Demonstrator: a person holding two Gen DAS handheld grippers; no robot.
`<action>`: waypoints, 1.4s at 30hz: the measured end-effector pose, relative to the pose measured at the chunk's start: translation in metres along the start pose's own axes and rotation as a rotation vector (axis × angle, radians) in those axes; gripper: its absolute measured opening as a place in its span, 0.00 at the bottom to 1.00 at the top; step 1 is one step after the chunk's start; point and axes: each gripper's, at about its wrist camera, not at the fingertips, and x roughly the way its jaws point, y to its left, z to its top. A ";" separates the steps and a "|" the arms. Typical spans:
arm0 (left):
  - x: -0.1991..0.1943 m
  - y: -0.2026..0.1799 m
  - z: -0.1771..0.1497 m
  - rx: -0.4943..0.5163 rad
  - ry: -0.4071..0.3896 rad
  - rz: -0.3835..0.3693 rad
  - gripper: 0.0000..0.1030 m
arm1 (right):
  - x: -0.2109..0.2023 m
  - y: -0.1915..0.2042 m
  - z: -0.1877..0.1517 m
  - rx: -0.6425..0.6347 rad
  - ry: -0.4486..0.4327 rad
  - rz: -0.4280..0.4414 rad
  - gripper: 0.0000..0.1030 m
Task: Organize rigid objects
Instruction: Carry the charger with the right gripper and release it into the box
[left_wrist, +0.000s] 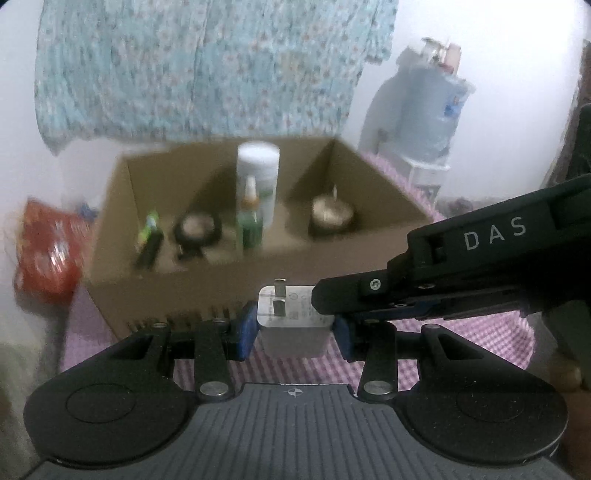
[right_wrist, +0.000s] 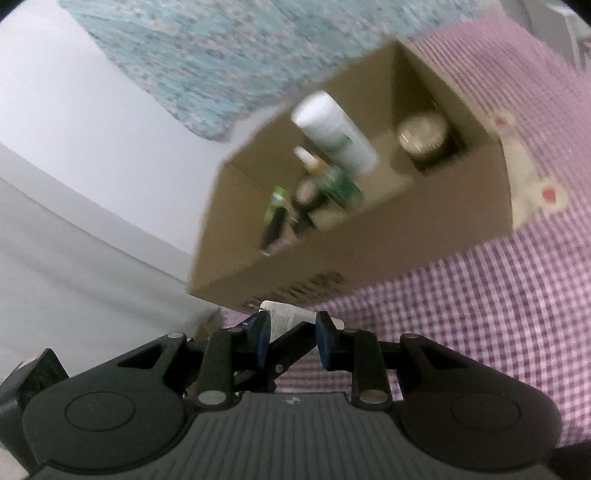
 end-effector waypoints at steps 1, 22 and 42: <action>-0.005 -0.001 0.007 0.007 -0.018 0.006 0.41 | -0.005 0.006 0.004 -0.011 -0.015 0.013 0.28; 0.072 -0.001 0.072 -0.014 -0.015 -0.046 0.41 | 0.020 0.002 0.091 -0.119 -0.094 -0.057 0.28; 0.118 0.006 0.051 -0.071 0.116 -0.051 0.43 | 0.030 -0.026 0.092 -0.145 -0.079 -0.148 0.29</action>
